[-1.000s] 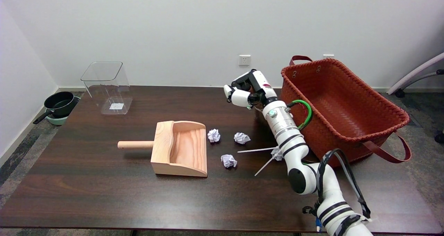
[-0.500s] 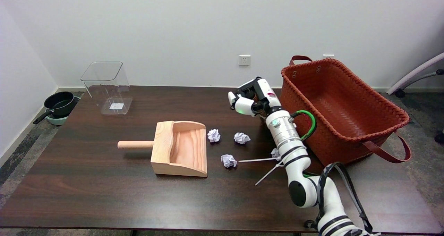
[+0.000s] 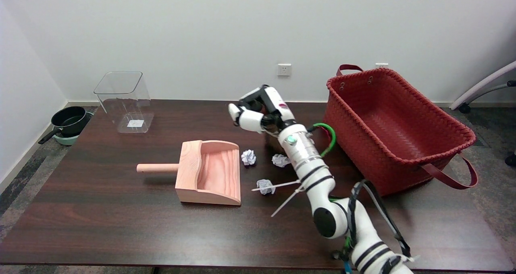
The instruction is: Sweep the paper ball into the dustpan.
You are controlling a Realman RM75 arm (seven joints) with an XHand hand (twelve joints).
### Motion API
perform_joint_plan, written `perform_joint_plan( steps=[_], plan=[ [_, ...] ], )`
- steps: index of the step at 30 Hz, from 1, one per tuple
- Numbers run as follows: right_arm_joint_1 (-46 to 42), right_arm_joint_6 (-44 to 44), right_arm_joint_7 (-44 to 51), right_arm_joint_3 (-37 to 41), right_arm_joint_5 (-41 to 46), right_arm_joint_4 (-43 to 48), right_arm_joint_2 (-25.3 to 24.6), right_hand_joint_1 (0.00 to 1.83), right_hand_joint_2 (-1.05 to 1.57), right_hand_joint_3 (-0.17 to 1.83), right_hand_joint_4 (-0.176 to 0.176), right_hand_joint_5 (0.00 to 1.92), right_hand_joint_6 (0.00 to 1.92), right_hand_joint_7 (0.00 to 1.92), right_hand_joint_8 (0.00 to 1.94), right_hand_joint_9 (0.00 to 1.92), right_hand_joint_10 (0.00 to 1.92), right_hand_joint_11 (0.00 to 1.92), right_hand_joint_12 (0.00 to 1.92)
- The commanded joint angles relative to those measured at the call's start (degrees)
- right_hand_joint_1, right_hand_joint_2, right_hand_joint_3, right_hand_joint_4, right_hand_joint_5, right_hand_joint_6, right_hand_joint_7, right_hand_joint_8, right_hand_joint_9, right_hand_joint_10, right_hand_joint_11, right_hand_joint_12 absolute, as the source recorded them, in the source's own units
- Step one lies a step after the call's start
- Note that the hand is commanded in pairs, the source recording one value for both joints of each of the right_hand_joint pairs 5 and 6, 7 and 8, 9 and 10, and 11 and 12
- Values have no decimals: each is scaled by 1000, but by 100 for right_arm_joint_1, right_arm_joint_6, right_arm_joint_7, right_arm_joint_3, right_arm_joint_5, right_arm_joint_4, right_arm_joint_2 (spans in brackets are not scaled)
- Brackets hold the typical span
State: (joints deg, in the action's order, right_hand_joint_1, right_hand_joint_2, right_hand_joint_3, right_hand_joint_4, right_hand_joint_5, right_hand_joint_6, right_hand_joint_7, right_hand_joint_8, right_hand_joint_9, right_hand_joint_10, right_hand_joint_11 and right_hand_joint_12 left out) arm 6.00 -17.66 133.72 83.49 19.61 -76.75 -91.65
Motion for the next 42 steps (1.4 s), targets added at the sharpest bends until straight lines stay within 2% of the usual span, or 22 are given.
perform_joint_plan(
  steps=[1,10,15,18,23,29,31,34,37,42],
  plan=[
    [986,-10,1,-1312,495,117,-21,1064,1571,1364,0,1920,1920,1920,1920,1920,1920,1910,1910],
    [859,-354,1,-1194,655,-512,-30,1067,1571,1382,0,1920,1920,1920,1920,1920,1920,1911,1911],
    [309,-332,1,-1026,520,-1383,409,1072,1571,1373,0,1920,1920,1920,1920,1920,1920,1905,1905],
    [-218,74,1,-794,89,-2190,586,1075,1571,1364,0,1920,1920,1920,1920,1920,1920,1904,1904],
    [-587,1210,1,-214,-735,-2960,410,1081,1571,1348,0,1920,1920,1920,1920,1920,1920,1908,1908],
    [-528,1354,1,86,-1599,-2895,225,1082,1571,1346,0,1920,1920,1920,1920,1920,1920,1909,1909],
    [-465,1530,1,190,-2204,-2960,-21,1083,1571,1349,0,1920,1920,1920,1920,1920,1920,1907,1907],
    [-562,1450,-7,324,-2669,-3026,-485,1083,1571,1369,0,1920,1920,1920,1920,1920,1920,1908,1908],
    [-660,1242,-7,437,-2775,-2986,-903,1083,1571,1398,0,1920,1920,1920,1920,1920,1920,1902,1902],
    [-771,1236,-7,548,-3173,-2998,-1259,1079,1571,1477,0,1920,1920,1920,1920,1920,1920,1901,1901]
  ],
)
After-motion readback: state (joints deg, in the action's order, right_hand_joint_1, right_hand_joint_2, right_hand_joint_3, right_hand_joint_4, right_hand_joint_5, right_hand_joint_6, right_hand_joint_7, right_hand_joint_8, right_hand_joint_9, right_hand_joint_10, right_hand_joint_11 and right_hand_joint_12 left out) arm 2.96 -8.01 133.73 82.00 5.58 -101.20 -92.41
